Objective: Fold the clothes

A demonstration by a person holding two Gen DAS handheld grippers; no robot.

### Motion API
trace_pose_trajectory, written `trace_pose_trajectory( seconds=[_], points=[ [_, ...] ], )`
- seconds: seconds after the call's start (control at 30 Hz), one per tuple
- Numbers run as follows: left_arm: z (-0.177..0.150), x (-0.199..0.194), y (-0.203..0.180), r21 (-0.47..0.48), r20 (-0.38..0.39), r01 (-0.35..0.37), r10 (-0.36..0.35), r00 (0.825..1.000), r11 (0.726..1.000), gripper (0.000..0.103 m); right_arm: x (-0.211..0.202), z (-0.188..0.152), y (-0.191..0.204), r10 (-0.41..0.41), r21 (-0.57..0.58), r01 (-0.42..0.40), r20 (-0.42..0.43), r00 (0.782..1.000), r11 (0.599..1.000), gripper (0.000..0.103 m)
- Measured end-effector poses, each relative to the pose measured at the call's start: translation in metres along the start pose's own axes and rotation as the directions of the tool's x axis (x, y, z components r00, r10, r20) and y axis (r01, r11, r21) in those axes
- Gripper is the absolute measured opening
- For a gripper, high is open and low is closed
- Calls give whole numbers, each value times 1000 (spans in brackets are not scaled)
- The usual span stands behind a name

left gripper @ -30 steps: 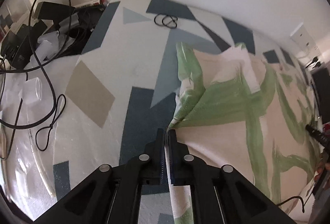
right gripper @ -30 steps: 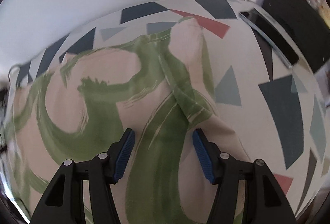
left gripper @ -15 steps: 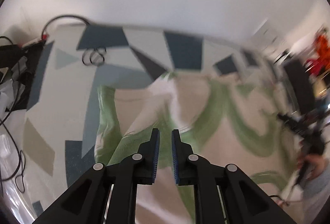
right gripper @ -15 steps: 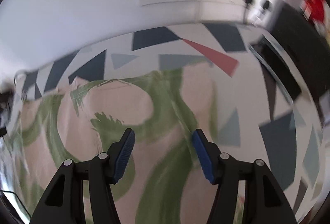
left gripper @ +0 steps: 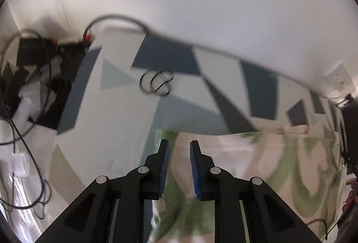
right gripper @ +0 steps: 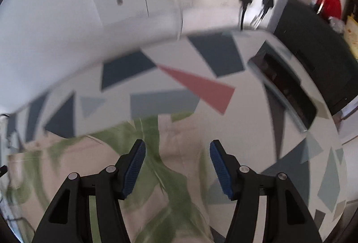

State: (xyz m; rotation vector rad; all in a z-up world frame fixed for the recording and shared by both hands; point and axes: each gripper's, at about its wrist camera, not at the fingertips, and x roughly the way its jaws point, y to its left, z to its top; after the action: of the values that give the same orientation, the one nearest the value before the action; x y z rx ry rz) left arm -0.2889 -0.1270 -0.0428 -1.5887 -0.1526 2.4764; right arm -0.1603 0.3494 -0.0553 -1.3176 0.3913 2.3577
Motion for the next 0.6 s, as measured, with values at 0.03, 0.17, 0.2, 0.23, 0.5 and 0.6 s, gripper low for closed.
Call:
trace_pose_trajectory(
  seconds=[0.03,0.17,0.2,0.23,0.5,0.6],
  points=[
    [-2,-8,-6,8,6,30,-31,1000,1000,22,-14,-4,-6,7,-2,-7,25,1000,1000,63],
    [-21,-36,-48,56,39,126,-128,991,990,26,-54,-26,-29,28,12,-29,69,997,1000,63],
    [-28,-41,-63,77,48,139,-143,989,987,26,-60,-32,-33,32,11,-33,68,997,999,63],
    [-35,-45,-76,92,59,140,-146,988,986,26,-66,-39,-38,36,6,-37,66,997,999,63],
    [-136,-76,-159,97,156,35,-50,986,995,26,-88,-78,-68,182,-30,-180,105,978,983,63],
    [-172,-78,-191,121,182,-102,79,980,987,26,-88,-85,-77,209,-105,-197,114,971,975,63]
  ],
)
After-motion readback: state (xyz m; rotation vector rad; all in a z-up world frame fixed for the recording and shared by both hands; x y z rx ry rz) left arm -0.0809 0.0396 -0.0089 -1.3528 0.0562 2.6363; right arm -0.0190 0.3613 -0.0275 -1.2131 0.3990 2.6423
